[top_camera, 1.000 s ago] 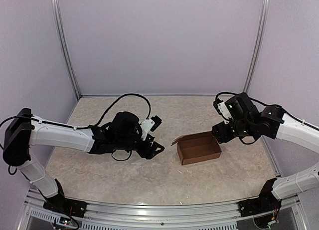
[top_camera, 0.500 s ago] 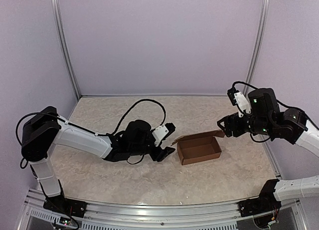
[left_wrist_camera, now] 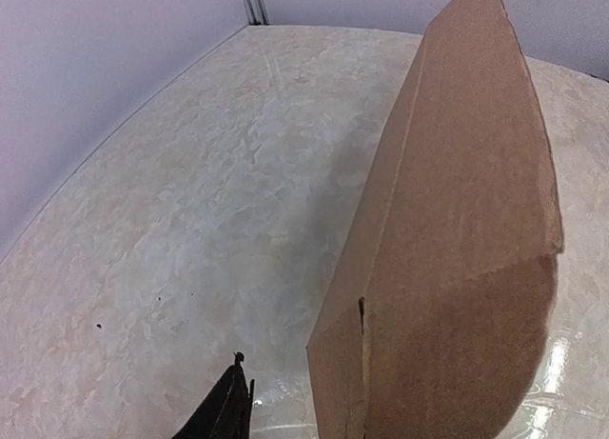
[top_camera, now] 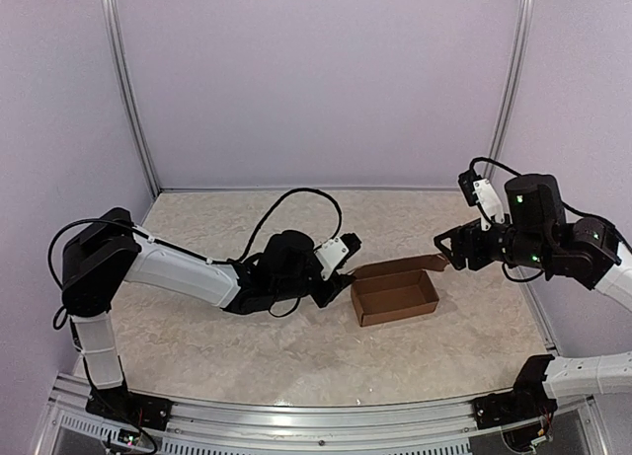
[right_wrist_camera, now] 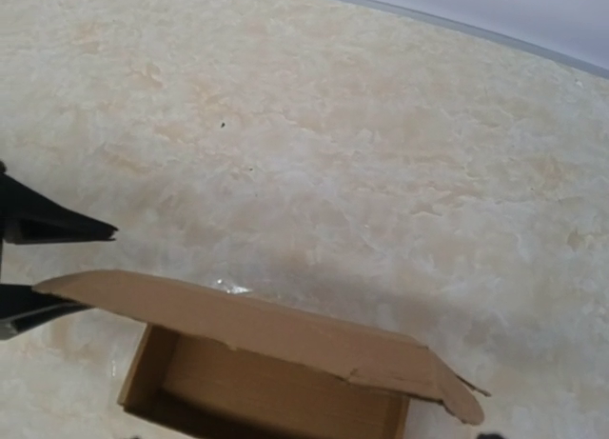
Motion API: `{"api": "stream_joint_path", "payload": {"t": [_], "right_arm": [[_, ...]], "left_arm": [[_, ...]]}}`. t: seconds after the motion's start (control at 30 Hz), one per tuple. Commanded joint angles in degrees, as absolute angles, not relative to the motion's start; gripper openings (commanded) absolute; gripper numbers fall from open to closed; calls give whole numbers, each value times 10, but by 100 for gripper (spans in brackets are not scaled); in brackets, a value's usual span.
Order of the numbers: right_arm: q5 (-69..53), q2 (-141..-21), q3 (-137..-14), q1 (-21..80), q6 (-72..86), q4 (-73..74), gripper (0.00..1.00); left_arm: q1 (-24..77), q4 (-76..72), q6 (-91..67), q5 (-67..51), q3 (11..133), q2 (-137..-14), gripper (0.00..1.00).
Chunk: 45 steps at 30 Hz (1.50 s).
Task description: Fold the paper box
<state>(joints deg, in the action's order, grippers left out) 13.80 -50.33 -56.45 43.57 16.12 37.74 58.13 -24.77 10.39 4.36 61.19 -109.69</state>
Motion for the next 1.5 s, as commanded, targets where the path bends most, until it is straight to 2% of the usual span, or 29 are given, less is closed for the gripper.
{"api": "stream_joint_path", "payload": {"t": [0.0, 0.23, 0.37, 0.5, 1.27, 1.47], "right_arm": [[132, -494, -556, 430, 158, 372, 74], [123, -495, -550, 430, 159, 367, 74], [122, -496, -550, 430, 160, 366, 74], [121, -498, -553, 430, 160, 366, 74], [28, -571, -598, 430, 113, 364, 73], [30, -559, -554, 430, 36, 313, 77]], "left_arm": [[587, -235, 104, 46, 627, -1112, 40], [588, -206, 99, 56, 641, -1120, 24], [588, -192, 101, 66, 643, -1117, 9], [593, -181, 112, 82, 641, -1106, 0], [565, -161, 151, 27, 480, -941, 0], [552, -152, 142, 25, 427, -880, 0]]}}
